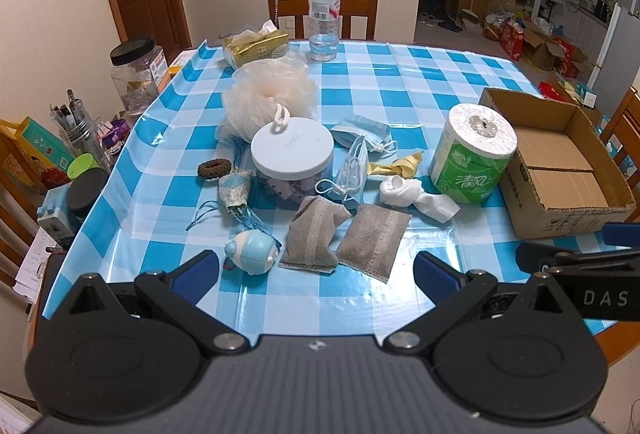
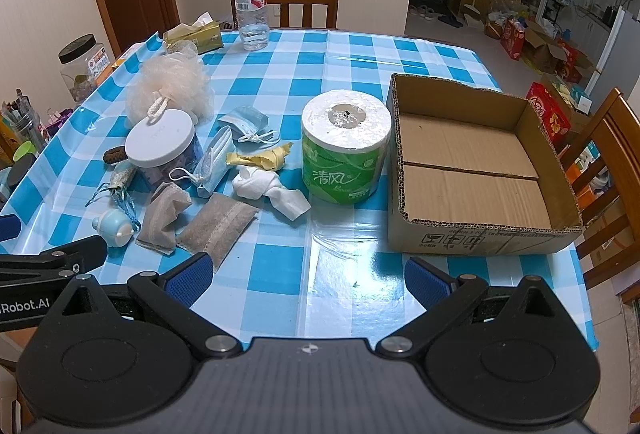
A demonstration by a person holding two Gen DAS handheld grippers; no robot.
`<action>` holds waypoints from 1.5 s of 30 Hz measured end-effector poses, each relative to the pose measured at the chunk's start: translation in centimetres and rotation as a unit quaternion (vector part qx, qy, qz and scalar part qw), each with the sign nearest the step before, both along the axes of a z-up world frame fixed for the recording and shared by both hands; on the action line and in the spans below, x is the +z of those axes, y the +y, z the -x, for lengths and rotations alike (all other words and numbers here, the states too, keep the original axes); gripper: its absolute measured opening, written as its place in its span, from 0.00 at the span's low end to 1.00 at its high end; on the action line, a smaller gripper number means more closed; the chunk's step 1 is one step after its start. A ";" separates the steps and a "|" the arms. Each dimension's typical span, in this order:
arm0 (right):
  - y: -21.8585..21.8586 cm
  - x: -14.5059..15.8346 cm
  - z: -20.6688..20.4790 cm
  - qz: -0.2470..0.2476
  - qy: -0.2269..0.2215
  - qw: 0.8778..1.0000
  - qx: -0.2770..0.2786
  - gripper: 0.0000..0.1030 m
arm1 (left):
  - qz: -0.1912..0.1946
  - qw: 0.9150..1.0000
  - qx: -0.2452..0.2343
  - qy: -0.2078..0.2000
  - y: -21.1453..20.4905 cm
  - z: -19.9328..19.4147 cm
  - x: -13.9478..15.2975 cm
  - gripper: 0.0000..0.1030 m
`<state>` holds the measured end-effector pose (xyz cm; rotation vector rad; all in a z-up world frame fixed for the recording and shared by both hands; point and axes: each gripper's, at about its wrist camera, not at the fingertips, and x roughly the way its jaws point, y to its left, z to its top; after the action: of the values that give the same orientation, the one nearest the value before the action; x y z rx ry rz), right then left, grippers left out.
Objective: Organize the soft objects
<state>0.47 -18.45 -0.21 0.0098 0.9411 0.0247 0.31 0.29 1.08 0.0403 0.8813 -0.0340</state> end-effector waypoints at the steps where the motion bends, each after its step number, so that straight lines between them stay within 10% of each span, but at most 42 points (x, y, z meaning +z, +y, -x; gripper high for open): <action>1: 0.0 0.0 0.0 0.000 0.000 1.000 0.000 1.00 | 0.000 1.000 0.000 0.000 0.0 -0.1 0.0 0.99; 45: 1.1 -7.9 -3.4 -0.004 0.032 0.996 0.082 1.00 | -0.011 1.000 0.010 -0.018 5.6 -4.9 -10.4 0.98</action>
<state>3.86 -17.34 -8.09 -0.0605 1.0041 0.1811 5.18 5.89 -9.30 0.0528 0.8466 -0.0046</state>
